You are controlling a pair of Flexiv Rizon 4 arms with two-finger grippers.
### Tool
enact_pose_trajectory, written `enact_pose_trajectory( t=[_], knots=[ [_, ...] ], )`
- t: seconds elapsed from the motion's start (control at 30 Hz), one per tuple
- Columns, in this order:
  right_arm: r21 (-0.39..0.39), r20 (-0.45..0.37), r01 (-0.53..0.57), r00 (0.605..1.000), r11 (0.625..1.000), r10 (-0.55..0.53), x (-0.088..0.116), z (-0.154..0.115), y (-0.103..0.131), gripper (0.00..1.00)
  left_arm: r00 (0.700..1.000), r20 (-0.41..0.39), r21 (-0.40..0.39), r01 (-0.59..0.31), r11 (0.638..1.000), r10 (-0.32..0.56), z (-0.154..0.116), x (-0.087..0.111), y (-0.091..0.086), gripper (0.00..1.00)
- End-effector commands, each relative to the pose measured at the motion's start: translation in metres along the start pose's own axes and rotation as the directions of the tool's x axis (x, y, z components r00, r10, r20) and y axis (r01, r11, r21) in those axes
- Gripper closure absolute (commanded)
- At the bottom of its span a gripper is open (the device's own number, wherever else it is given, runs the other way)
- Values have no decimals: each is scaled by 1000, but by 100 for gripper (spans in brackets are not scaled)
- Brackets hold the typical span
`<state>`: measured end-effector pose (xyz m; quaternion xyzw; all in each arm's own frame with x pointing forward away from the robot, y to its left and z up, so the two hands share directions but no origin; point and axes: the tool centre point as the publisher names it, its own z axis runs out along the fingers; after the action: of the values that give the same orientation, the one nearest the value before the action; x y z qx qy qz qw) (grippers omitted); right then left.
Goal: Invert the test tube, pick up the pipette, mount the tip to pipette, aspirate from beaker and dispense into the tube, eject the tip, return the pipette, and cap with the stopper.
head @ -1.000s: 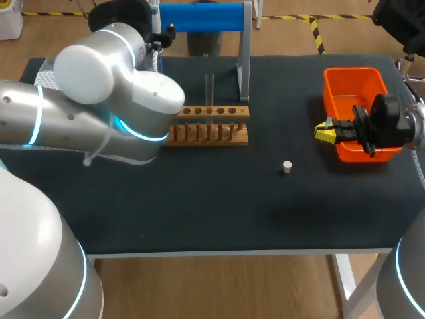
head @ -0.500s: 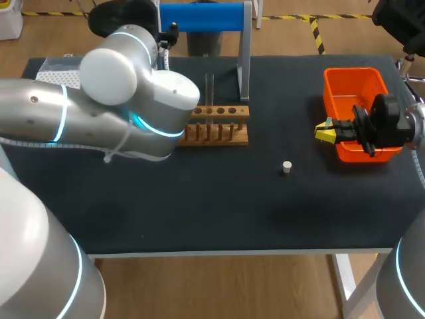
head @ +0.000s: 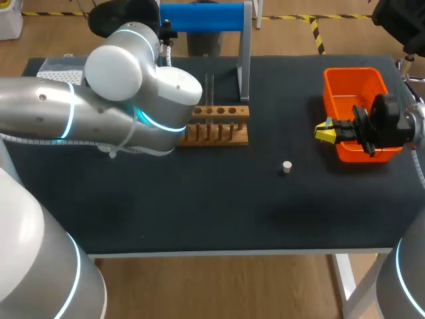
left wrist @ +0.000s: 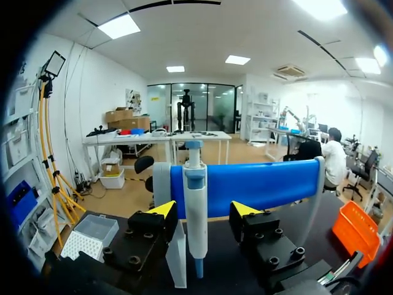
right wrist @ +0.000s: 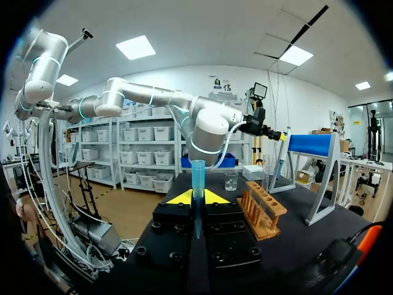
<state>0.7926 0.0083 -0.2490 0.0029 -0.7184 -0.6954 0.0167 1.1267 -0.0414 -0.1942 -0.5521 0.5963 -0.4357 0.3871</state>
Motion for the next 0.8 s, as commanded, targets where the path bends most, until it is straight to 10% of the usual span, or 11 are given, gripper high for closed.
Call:
enact_pose_trajectory(
  t=[0.03, 0.8],
  knots=[
    [2, 4, 1, 1000, 1000, -1, 1, 1, 0, 100, 1000, 2, 0, -3, 1000, 3, 6, -1, -2, 47],
    [2, 4, 1, 1000, 1000, -1, 1, 1, 0, 100, 1000, 0, -13, -8, 1000, 8, 27, -8, -2, 53]
  ],
)
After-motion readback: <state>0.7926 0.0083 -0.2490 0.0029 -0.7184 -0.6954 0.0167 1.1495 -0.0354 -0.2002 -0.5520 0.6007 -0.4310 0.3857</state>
